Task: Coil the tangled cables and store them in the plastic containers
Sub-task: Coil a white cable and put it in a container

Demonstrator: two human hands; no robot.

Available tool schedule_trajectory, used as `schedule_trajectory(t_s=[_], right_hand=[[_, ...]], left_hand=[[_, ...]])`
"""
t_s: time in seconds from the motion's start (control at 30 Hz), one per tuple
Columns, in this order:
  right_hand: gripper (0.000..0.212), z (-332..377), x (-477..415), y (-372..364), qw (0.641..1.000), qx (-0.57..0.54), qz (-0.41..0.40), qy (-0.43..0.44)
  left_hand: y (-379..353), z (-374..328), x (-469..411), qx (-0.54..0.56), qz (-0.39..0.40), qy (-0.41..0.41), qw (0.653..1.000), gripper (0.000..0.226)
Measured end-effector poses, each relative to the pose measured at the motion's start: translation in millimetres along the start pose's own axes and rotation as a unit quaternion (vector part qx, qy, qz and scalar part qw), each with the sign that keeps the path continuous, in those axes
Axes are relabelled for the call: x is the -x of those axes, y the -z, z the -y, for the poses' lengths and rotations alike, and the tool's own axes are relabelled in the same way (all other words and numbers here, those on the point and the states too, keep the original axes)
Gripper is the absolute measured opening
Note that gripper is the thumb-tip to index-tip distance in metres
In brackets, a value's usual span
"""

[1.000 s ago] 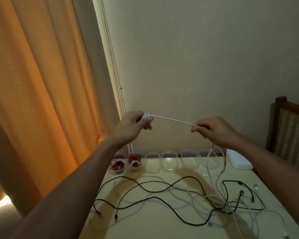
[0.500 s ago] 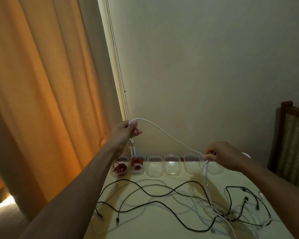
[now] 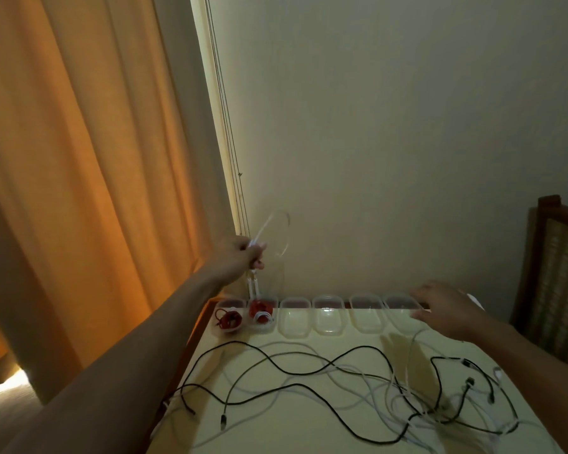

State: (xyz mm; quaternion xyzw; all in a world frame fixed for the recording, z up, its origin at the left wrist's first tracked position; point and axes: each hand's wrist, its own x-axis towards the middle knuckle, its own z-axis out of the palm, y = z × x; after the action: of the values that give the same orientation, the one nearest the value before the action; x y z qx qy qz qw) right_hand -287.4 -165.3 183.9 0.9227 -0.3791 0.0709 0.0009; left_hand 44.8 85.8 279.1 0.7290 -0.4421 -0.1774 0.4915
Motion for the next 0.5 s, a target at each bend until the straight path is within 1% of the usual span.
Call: schedule_trajectory(t_s=[0.07, 0.1, 0.17, 0.27, 0.33, 0.43, 0.47, 0.5], right_hand=[[0.047, 19.4, -5.2, 7.5, 0.997, -0.064, -0.016, 0.026], [0.052, 32.3, -6.2, 13.5, 0.994, -0.097, -0.031, 0.040], [0.053, 56.3, -7.3, 25.5, 0.983, -0.147, -0.077, 0.076], [0.049, 90.3, -4.5, 46.1, 0.960, -0.196, -0.143, 0.137], [0.046, 111.6, -1.9, 59.5, 0.946, -0.217, -0.165, 0.176], [0.032, 135.8, 6.8, 73.0, 0.919, -0.294, -0.164, 0.206], [0.025, 141.6, 11.9, 75.7, 0.905, -0.345, -0.153, 0.196], [0.020, 146.8, 18.7, 78.7, 0.882, -0.416, -0.134, 0.178]], left_hand=[[-11.1, -9.7, 2.2, -0.084, 0.039, -0.022, 0.996, 0.029], [-17.1, -14.0, 3.6, -0.105, 0.054, -0.032, 0.992, 0.028], [-27.4, -20.4, 7.8, -0.123, 0.080, -0.046, 0.988, 0.027], [-38.0, -22.4, 14.4, -0.104, 0.114, -0.053, 0.987, 0.028], [-41.2, -23.5, 20.4, -0.072, 0.129, -0.048, 0.988, 0.029], [-43.8, -29.9, 34.6, -0.008, 0.164, -0.037, 0.986, 0.033], [-43.5, -32.1, 39.5, 0.015, 0.176, -0.034, 0.984, 0.034], [-42.3, -34.9, 45.0, 0.037, 0.189, -0.032, 0.981, 0.035]])
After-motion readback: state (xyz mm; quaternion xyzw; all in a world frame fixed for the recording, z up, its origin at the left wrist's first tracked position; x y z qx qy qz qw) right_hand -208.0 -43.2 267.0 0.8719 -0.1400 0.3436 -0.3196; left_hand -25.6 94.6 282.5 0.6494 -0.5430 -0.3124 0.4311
